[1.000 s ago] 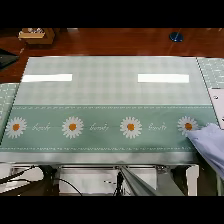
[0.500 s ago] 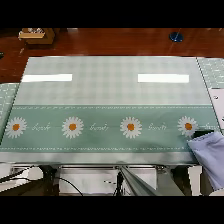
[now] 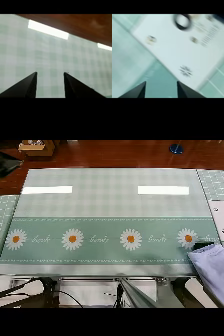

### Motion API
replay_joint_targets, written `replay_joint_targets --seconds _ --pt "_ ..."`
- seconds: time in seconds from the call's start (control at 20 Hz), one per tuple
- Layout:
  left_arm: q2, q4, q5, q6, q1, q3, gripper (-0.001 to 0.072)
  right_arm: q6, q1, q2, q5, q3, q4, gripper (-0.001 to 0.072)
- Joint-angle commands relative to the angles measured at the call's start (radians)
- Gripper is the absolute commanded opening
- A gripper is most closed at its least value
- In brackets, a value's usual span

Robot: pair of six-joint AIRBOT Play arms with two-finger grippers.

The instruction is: Fold the shirts.

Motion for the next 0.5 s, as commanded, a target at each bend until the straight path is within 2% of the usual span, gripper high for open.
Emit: replay_joint_targets --seconds 0.0,0.1,0.2,0.3,0.35,0.4,0.45 --pt "-0.001 0.343 -0.081 -0.098 -0.214 0.000 0.0413 -0.018 0.370 -0.249 0.112 0.278 0.226 0.0452" --pt "-0.003 0.626 -0.201 -0.215 -0.374 0.000 0.0413 -0.014 0.557 -0.351 0.285 0.312 0.121 0.0452" --pt "-0.005 0.818 -0.283 -0.289 -0.520 0.000 0.0414 -0.015 0.715 -0.415 0.453 0.312 -0.081 0.0452" --pt "-0.008 0.876 -0.293 -0.337 -0.624 0.000 0.0415 -0.031 0.843 -0.449 0.567 0.312 -0.311 0.0452" --pt "-0.011 0.877 -0.293 -0.357 -0.661 0.000 0.0415 -0.018 0.882 -0.450 0.569 0.312 -0.373 0.0452" --pt "-0.013 0.876 -0.295 -0.385 -0.685 0.000 0.0444 -0.010 0.906 -0.449 0.561 0.312 -0.387 0.0452" --pt "-0.015 0.877 -0.300 -0.423 -0.702 0.000 0.0592 -0.010 0.922 -0.449 0.561 0.312 -0.388 0.0452"
